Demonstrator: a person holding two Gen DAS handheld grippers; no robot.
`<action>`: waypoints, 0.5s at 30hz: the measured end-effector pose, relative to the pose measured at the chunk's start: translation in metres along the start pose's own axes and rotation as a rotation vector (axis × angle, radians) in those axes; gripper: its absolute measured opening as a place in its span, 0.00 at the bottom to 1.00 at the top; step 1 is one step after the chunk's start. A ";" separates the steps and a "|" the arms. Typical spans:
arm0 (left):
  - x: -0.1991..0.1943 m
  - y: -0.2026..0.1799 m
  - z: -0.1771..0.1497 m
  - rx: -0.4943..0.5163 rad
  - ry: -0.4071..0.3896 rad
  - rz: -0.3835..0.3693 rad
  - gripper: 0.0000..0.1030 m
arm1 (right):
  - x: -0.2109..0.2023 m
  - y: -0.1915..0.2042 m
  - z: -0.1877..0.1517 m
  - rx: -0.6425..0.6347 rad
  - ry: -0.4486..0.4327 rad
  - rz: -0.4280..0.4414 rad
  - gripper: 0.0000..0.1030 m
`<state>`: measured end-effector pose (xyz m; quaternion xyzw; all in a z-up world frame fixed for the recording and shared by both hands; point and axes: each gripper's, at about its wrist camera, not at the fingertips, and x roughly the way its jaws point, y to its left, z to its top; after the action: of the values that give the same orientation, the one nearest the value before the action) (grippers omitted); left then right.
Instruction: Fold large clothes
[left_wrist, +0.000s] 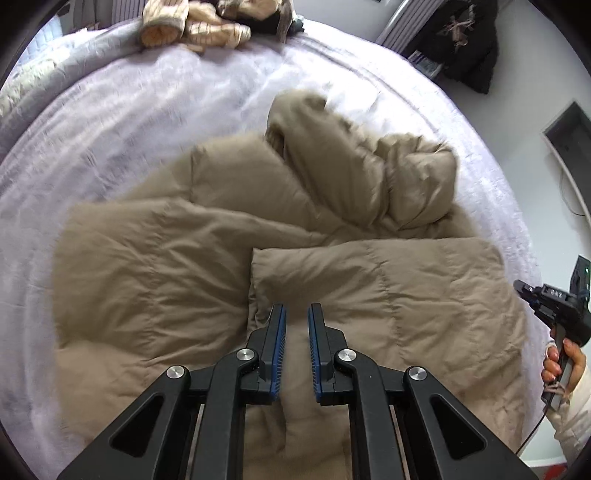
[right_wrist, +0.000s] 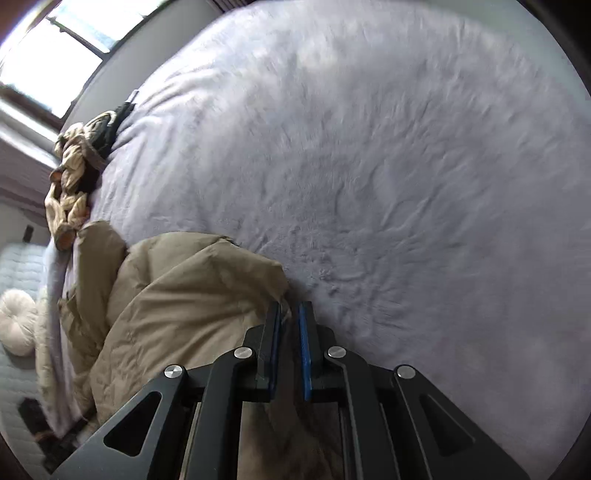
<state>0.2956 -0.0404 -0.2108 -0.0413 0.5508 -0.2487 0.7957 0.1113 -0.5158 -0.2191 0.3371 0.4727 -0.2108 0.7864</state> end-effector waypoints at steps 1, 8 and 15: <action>-0.004 0.000 0.000 0.005 -0.003 -0.009 0.13 | -0.012 0.001 -0.004 -0.019 -0.023 -0.004 0.09; 0.019 -0.002 -0.019 0.070 0.075 0.057 0.13 | -0.062 0.024 -0.060 -0.232 -0.010 0.039 0.09; 0.038 0.011 -0.028 0.024 0.060 0.013 0.13 | -0.008 0.003 -0.086 -0.238 0.083 -0.026 0.07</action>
<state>0.2850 -0.0419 -0.2583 -0.0208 0.5715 -0.2513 0.7809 0.0580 -0.4511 -0.2387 0.2435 0.5311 -0.1492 0.7977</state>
